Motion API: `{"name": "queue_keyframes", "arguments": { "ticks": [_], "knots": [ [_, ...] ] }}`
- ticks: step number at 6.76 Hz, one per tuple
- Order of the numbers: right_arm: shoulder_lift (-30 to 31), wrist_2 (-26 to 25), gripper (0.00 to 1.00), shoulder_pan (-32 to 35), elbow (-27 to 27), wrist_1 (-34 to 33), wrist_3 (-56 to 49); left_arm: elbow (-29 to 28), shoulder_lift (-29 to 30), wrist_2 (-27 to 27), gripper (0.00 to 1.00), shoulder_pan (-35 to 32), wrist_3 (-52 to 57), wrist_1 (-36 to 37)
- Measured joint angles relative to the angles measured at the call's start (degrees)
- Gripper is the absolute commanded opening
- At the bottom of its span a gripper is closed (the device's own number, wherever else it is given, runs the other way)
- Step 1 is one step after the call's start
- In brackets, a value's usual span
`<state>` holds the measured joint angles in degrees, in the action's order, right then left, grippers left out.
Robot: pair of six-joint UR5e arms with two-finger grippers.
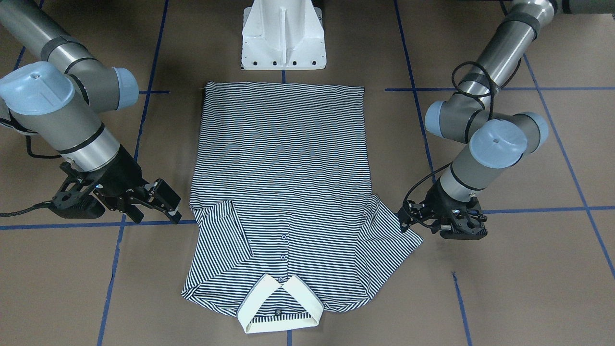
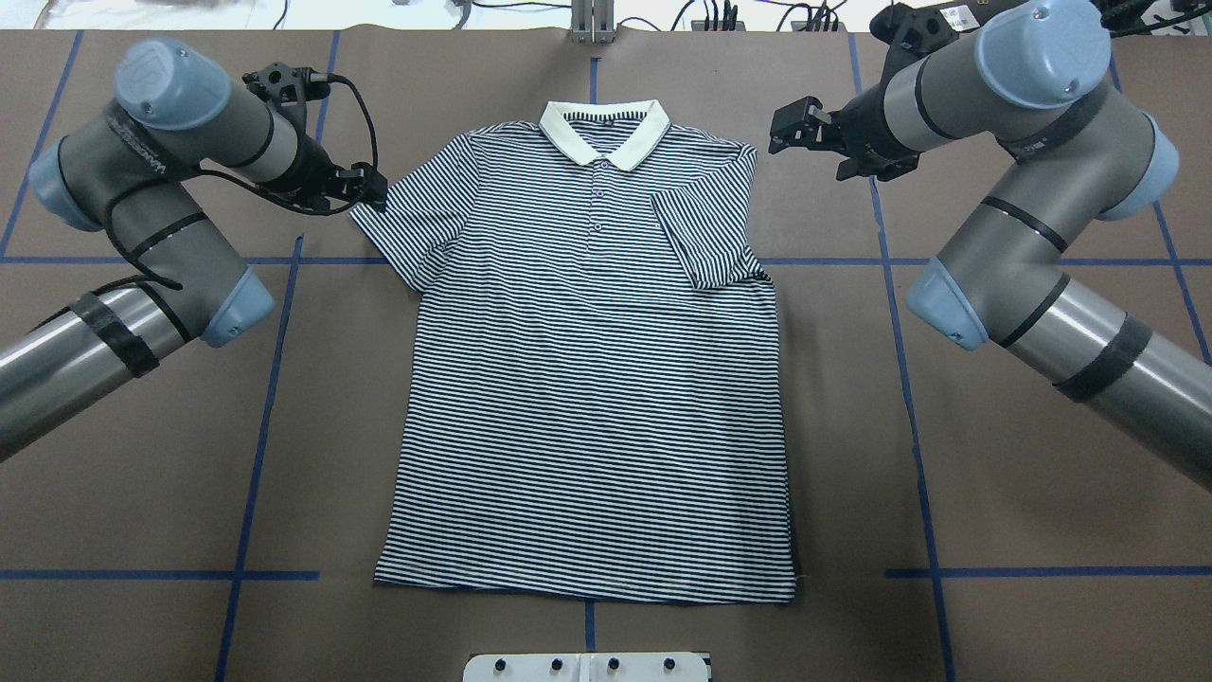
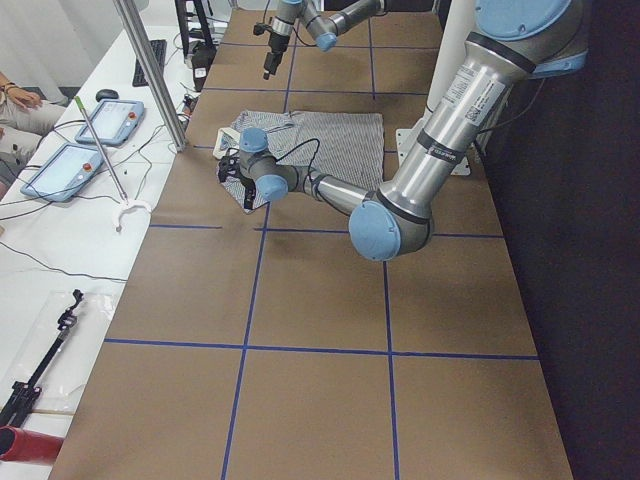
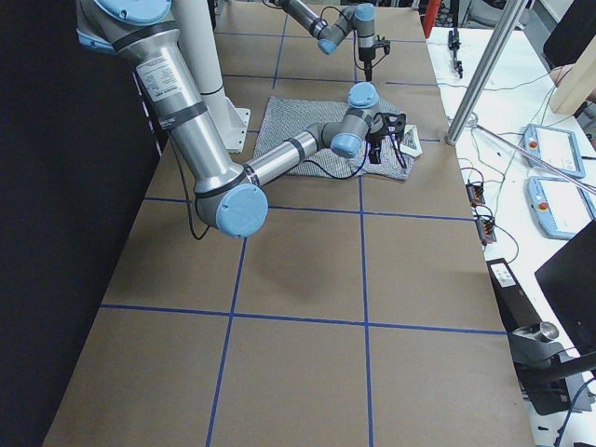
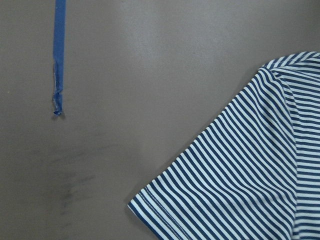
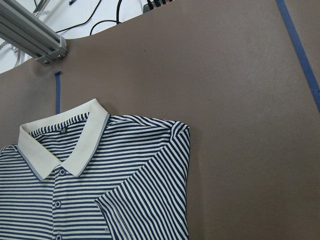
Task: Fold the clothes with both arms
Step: 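Move the left gripper to the shoulder while the right gripper lifts away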
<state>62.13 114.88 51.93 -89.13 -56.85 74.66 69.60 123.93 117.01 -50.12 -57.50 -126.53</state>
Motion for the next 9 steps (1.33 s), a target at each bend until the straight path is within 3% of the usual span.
{"name": "queue_keyframes", "arguments": {
  "ticks": [1,2,3,4,7,9],
  "knots": [
    [0.31,0.02,1.0,0.0,-0.3,0.04,-0.16,-1.82,0.86,-1.03,0.74,0.52,0.1,-0.02],
    [0.43,-0.05,1.0,0.01,-0.39,0.06,-0.25,-2.82,1.27,-1.75,0.6,0.81,0.24,-0.05],
    [0.49,-0.1,1.0,0.01,-0.4,0.05,-0.28,-3.49,1.61,-2.46,0.13,0.97,0.35,-0.09],
    [0.52,-0.15,1.0,0.01,-0.39,0.01,-0.3,-3.85,1.92,-2.96,0.0,1.04,0.39,-0.11],
    [1.06,-0.42,1.0,0.01,-0.25,0.04,-0.22,-3.69,2.58,-3.08,0.0,1.06,0.11,-0.01],
    [1.12,-0.45,1.0,0.01,-0.04,0.01,-0.27,-0.77,5.28,-2.66,0.0,1.01,-2.35,4.05]
  ]
}}
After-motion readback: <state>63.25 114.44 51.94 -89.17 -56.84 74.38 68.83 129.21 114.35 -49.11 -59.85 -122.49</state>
